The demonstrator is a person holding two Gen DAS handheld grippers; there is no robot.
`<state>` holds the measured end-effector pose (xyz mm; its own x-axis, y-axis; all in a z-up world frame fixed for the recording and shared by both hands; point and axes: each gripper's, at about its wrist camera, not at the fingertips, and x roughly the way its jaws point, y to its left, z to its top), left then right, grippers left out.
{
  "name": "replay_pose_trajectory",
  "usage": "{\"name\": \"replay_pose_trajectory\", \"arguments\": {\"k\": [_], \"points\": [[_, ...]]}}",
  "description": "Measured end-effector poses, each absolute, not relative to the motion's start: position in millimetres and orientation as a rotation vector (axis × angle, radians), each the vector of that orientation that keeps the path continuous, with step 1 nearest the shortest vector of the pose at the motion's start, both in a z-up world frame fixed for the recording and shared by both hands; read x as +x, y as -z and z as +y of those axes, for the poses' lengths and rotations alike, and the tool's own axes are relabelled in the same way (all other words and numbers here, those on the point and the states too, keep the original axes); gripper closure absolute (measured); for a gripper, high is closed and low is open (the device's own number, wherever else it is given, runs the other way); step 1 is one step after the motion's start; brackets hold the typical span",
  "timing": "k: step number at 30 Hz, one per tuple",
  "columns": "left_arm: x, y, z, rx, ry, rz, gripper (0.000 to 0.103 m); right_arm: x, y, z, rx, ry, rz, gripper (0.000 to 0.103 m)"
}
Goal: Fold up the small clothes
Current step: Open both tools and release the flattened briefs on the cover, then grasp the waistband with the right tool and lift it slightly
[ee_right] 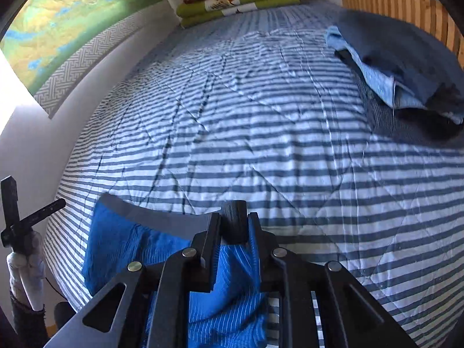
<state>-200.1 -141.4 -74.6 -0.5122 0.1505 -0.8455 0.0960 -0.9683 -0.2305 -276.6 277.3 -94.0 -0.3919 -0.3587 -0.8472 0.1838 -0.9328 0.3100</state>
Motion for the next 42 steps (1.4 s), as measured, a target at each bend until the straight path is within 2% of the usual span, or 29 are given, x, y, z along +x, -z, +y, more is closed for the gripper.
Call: {"name": "replay_pose_trajectory", "arguments": {"k": [7, 13, 14, 16, 21, 22, 24, 25, 30, 33, 36, 37, 38, 41, 42], "points": [[-148, 94, -118, -1.550, -2.543, -0.383, 0.077, -199, 124, 296, 1.597, 2.337, -0.105, 0.083], [-133, 124, -114, -1.627, -2.480, -0.474, 0.077, -193, 155, 280, 1.658, 2.276, -0.097, 0.083], [-132, 125, -114, -1.631, -2.480, -0.478, 0.077, -192, 158, 278, 1.679, 2.259, -0.098, 0.086], [-129, 125, -114, -1.629, -2.483, -0.466, 0.077, -186, 154, 278, 1.693, 2.229, -0.128, 0.097], [-127, 119, -117, -1.612, -2.485, -0.461, 0.077, -156, 106, 305, 1.658, 2.254, -0.233, 0.098], [-128, 119, -117, -1.610, -2.485, -0.456, 0.077, -152, 102, 311, 1.677, 2.296, -0.200, 0.097], [-130, 119, -116, -1.612, -2.477, -0.453, 0.077, -146, 106, 314, 1.745, 2.420, -0.006, 0.089], [-130, 120, -115, -1.613, -2.473, -0.452, 0.077, -145, 110, 316, 1.773, 2.462, 0.063, 0.082], [-124, 122, -108, -1.606, -2.442, -0.450, 0.077, -137, 117, 319, 1.733, 2.392, -0.088, 0.082], [-119, 123, -105, -1.616, -2.431, -0.434, 0.077, -134, 128, 296, 1.748, 2.336, 0.020, 0.071], [-116, 123, -108, -1.620, -2.432, -0.441, 0.077, -137, 144, 281, 1.798, 2.355, 0.153, 0.071], [-114, 123, -109, -1.619, -2.430, -0.446, 0.077, -139, 149, 280, 1.813, 2.350, 0.148, 0.073], [-113, 123, -110, -1.620, -2.430, -0.443, 0.077, -140, 151, 281, 1.820, 2.348, 0.136, 0.083], [-109, 119, -108, -1.623, -2.430, -0.411, 0.077, -137, 147, 291, 1.808, 2.335, 0.076, 0.099], [-106, 118, -106, -1.621, -2.428, -0.402, 0.077, -136, 142, 298, 1.806, 2.337, 0.033, 0.099]]}}
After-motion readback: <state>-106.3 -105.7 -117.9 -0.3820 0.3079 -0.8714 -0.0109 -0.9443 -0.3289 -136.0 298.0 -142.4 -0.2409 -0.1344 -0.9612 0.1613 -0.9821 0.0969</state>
